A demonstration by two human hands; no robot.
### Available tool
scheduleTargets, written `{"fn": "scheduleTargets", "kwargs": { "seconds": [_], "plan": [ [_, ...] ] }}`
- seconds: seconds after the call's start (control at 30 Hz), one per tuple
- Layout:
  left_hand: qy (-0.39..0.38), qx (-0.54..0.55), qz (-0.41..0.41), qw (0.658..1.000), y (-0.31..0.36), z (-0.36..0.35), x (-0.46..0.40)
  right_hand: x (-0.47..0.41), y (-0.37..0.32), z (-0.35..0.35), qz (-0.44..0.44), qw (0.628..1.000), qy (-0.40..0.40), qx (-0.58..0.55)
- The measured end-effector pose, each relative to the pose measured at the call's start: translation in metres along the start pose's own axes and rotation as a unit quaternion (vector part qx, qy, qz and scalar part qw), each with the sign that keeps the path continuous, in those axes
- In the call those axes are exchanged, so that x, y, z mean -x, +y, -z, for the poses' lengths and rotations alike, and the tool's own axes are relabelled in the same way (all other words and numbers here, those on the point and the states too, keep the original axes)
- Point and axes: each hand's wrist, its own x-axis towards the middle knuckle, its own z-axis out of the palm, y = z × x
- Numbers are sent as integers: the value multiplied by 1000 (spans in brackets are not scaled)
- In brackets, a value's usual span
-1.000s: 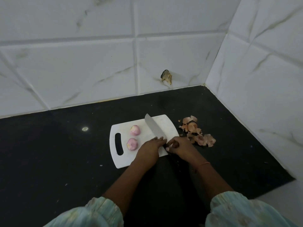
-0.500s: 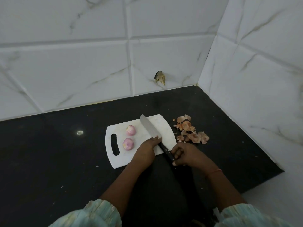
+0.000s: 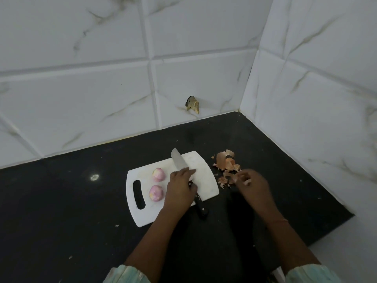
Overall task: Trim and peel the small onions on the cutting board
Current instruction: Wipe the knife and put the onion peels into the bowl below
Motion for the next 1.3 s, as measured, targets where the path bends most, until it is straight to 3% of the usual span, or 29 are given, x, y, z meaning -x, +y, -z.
{"fn": "scheduleTargets", "kwargs": {
  "seconds": [0.07, 0.13, 0.23, 0.37, 0.47, 0.67, 0.77, 0.83, 0.9, 1.03, 1.17, 1.3],
  "plan": [
    [-9, 18, -32, 999, 16, -1, -15, -17, 9, 14, -60, 995, 11, 82],
    [-61, 21, -65, 996, 35, -10, -36, -30, 10, 19, -104, 983, -51, 141],
    [-151, -61, -101, 981, 65, -30, -65, -45, 15, 1, -51, 973, -104, 199],
    [-233, -186, -127, 946, 87, -52, -88, -47, 32, -25, -14, 967, -47, 249],
    [-234, -229, -117, 938, 87, -64, -94, -39, 31, -26, -38, 982, 18, 182],
    [-180, -106, -85, 974, 90, -79, -98, -44, 39, -14, -14, 995, 85, 55],
    [-133, -32, -69, 988, 96, -79, -98, -38, 33, -5, -27, 991, 114, -69],
    [-92, 40, -52, 994, 100, -77, -94, -33, 26, 2, -73, 972, 104, -196],
    [-64, 109, -24, 992, 104, -72, -86, -29, 16, 8, -130, 926, 89, -343],
    [-70, 248, 27, 966, 127, -69, -54, -14, 8, 38, -207, 820, 69, -529],
    [-95, 407, 66, 906, 165, -70, -6, 23, 20, 77, -186, 816, 63, -544],
    [-136, 461, 74, 874, 198, -94, 48, 71, 56, 110, -184, 822, 91, -532]
  ]
}}
